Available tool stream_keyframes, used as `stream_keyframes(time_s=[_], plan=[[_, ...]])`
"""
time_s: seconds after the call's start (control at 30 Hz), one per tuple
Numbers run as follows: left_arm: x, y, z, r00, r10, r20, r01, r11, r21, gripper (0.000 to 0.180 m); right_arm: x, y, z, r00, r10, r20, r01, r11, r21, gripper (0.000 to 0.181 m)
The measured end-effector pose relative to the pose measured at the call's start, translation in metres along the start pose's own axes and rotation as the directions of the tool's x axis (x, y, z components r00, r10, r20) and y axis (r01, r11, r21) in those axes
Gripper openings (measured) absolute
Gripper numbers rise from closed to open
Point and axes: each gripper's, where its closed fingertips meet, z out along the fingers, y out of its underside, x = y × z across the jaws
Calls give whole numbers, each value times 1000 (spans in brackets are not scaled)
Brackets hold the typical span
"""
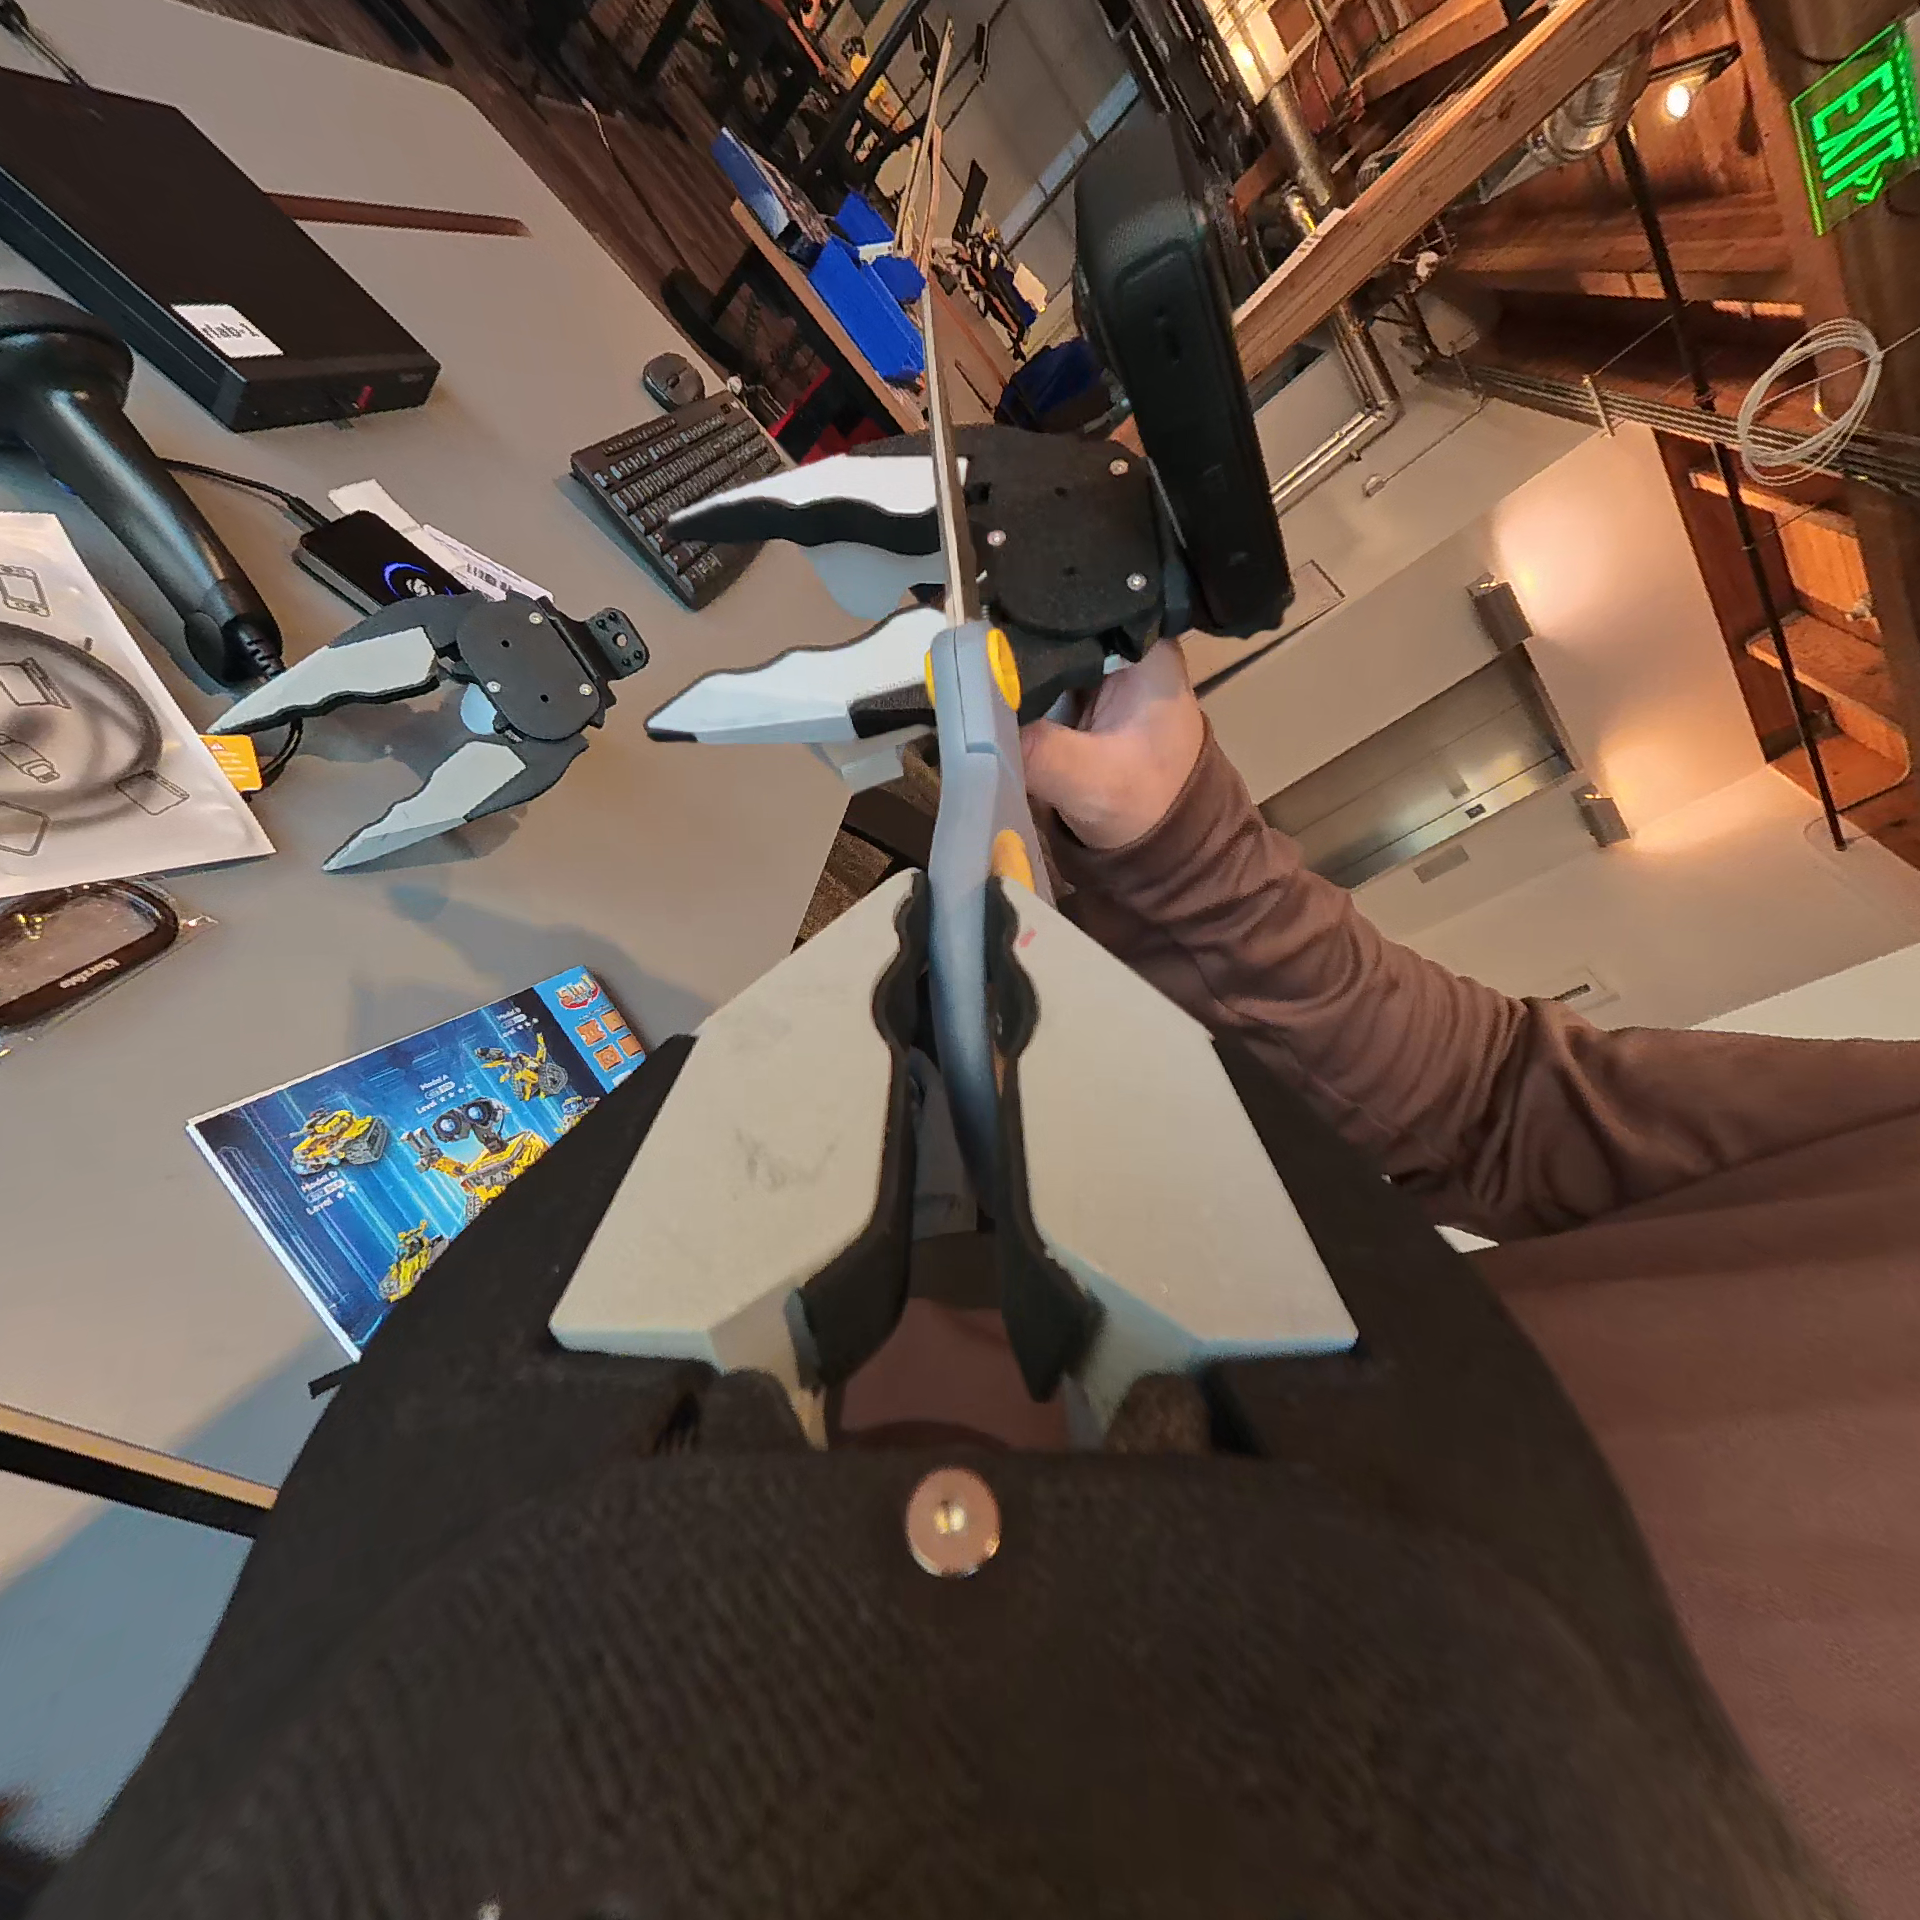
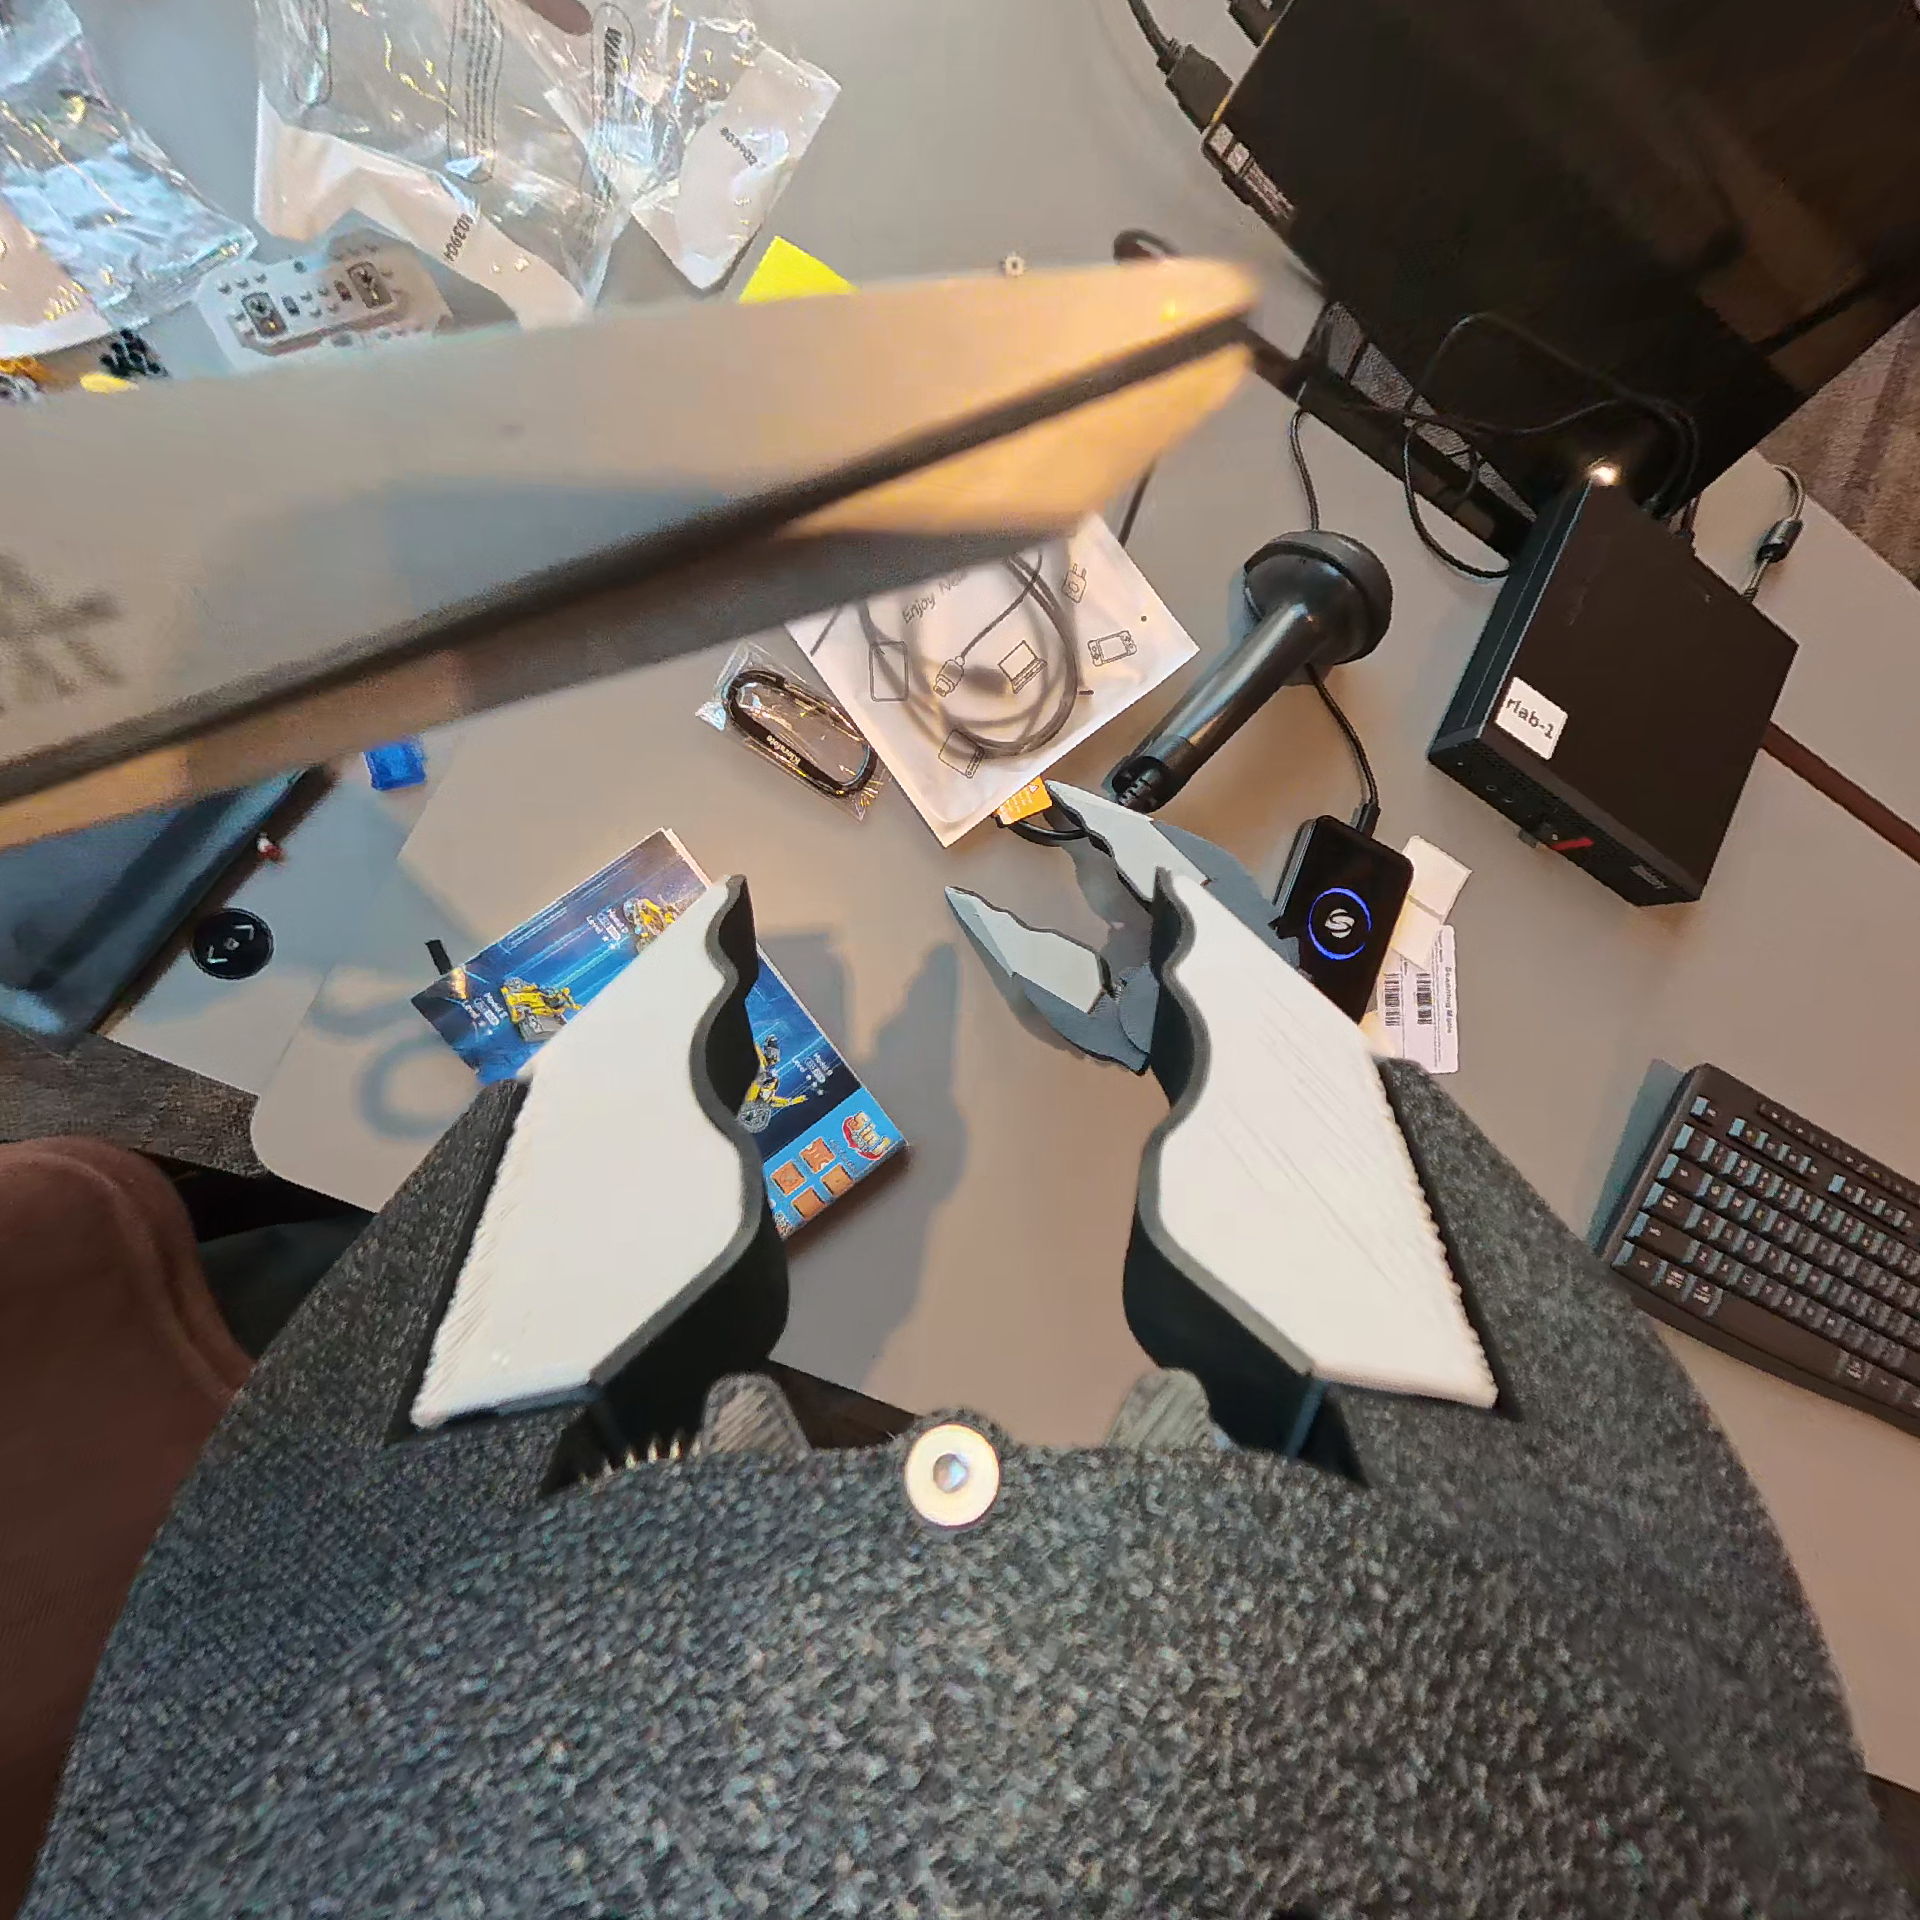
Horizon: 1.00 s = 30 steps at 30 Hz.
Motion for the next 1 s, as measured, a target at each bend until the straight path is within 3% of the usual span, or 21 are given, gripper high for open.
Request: stream_keyframes(time_s=[0.23,0.3,0.37,0.43,0.5,0.57,0.63,0.77,0.9,1.0], plan=[[-2,6,-2,1000,15,20,-15,1000,-10,8,9,2,2,1000,21,12,-21,1000,-7,76],[-8,6,-3,989,116,95,-112,993,-42,8,6,3,2,999,26,22,-26,1000,-9,76],[-21,3,-7,917,319,238,-300,947,-113,8,-1,5,3,999,17,28,-16,1000,-11,76],[-31,-6,-14,740,565,365,-517,825,-229,8,-10,7,4,999,11,42,-10,1000,-17,76],[-34,-17,-19,483,764,429,-680,635,-366,8,-19,9,6,998,14,60,-12,1000,-23,76],[-33,-26,-21,232,872,432,-754,442,-486,8,-28,10,8,997,16,75,-14,1000,-26,76],[-33,-32,-20,73,908,413,-769,314,-557,8,-37,10,9,996,23,91,-21,999,-28,76],[-37,-42,-20,-127,914,385,-749,166,-641,8,-51,9,7,994,40,103,-38,999,-22,75],[-41,-46,-17,-223,912,346,-730,79,-679,8,-67,6,5,991,38,129,-39,999,-1,74],[-41,-45,-17,-259,902,347,-742,44,-669,8,-84,-2,-4,952,119,284,-138,989,51,68]])
